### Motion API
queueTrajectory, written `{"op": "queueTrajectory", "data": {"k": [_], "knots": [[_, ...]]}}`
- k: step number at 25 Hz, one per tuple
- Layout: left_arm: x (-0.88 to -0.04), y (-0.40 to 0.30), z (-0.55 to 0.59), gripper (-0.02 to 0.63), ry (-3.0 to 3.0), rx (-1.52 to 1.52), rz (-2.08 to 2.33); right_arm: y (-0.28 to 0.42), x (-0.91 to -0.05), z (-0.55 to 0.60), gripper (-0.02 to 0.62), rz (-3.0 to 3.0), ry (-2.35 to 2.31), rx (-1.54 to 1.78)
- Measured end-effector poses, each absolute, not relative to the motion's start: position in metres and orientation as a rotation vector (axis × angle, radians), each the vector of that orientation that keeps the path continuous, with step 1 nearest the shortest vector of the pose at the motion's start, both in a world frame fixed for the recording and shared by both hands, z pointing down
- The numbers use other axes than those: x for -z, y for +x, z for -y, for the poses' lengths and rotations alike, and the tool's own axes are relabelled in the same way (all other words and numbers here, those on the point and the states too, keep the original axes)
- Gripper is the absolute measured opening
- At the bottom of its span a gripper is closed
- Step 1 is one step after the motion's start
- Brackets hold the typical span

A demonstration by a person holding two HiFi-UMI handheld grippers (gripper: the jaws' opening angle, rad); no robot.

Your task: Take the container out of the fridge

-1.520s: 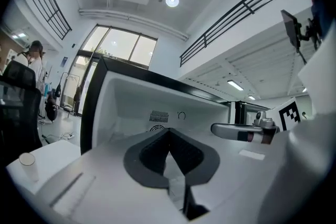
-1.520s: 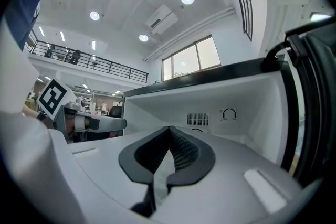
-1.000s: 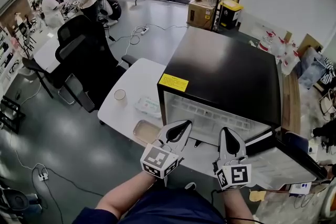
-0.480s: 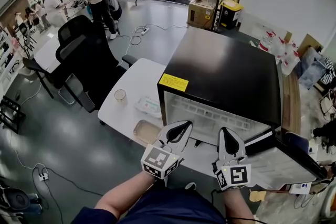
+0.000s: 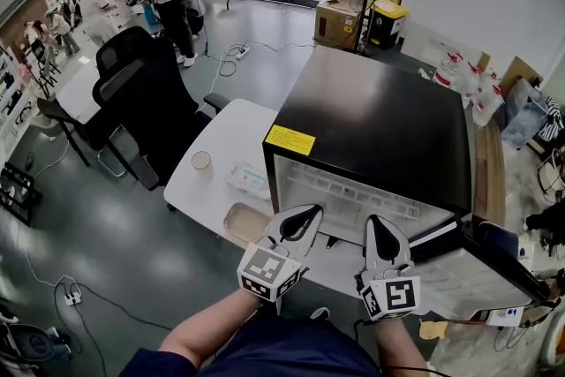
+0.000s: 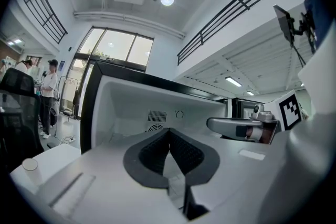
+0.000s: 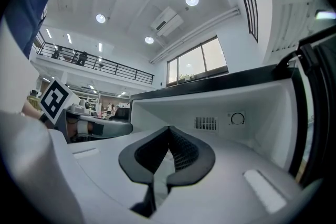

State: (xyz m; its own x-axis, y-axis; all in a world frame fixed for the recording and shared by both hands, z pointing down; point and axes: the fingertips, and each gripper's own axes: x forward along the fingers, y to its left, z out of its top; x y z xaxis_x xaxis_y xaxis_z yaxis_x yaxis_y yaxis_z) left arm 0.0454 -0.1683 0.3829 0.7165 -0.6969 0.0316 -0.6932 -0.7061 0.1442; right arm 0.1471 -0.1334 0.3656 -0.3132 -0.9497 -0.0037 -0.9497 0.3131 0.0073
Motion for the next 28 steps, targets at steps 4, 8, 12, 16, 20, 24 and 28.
{"op": "queueTrajectory", "data": {"k": [4,8,12,16,20,24,28], "knots": [[-0.3835,0.0457,0.169,0.003,2.773,0.039,1.132,0.1464,-0.3645,0.1336,0.006,2.542,1.828,0.025],[-0.3855,0.0452,0.1685,0.003,2.769,0.035,1.13,0.1451,-0.364,0.1334,0.005,2.539,1.827,0.026],[-0.388,0.0445,0.1686,0.003,2.767,0.031,1.127,0.1442,-0.3651,0.1338,0.005,2.54,1.829,0.023],[-0.3894,0.0441,0.1692,0.003,2.764,0.031,1.128,0.1427,-0.3656,0.1344,0.005,2.542,1.826,0.023],[-0.3904,0.0446,0.1685,0.003,2.763,0.028,1.127,0.1417,-0.3656,0.1341,0.005,2.545,1.823,0.022],[-0.3897,0.0435,0.1682,0.003,2.762,0.026,1.128,0.1412,-0.3644,0.1335,0.005,2.543,1.826,0.02],[-0.3886,0.0429,0.1692,0.003,2.761,0.031,1.132,0.1417,-0.3648,0.1337,0.006,2.542,1.827,0.017]]}}
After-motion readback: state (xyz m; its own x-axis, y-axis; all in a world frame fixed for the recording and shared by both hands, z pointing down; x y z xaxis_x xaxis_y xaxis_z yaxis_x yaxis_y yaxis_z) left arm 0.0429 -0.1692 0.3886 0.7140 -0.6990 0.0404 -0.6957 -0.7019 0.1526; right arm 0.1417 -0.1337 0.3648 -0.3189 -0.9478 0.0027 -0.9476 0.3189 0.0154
